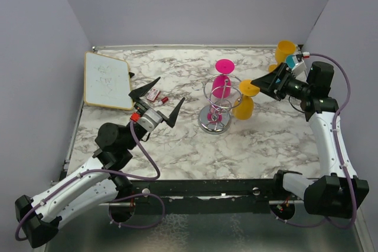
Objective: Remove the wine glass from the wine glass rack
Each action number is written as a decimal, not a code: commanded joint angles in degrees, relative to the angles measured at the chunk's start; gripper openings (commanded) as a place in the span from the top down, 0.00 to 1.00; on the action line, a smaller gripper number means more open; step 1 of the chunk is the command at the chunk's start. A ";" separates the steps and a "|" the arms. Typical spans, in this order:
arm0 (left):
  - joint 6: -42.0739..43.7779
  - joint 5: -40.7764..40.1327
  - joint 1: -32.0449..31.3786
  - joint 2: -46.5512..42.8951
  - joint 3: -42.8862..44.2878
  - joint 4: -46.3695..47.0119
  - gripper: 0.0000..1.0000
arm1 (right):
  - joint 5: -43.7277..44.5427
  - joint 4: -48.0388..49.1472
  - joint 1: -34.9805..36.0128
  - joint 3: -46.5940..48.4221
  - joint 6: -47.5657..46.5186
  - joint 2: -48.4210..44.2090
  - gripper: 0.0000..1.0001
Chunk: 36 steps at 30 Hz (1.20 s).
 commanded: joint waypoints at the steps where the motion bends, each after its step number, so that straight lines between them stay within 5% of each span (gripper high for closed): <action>1: -0.48 1.35 -0.35 -0.10 -0.38 1.50 0.01 | -2.85 0.07 -0.19 -0.63 -0.45 0.29 0.31; 17: -0.22 1.31 -0.82 -0.46 -0.39 1.44 0.01 | -2.80 -1.50 -0.19 -0.18 -0.48 0.44 0.59; 36: -0.18 1.67 -1.48 -0.35 -0.50 1.43 0.01 | 1.88 -5.71 -0.19 1.95 -1.22 -0.76 0.59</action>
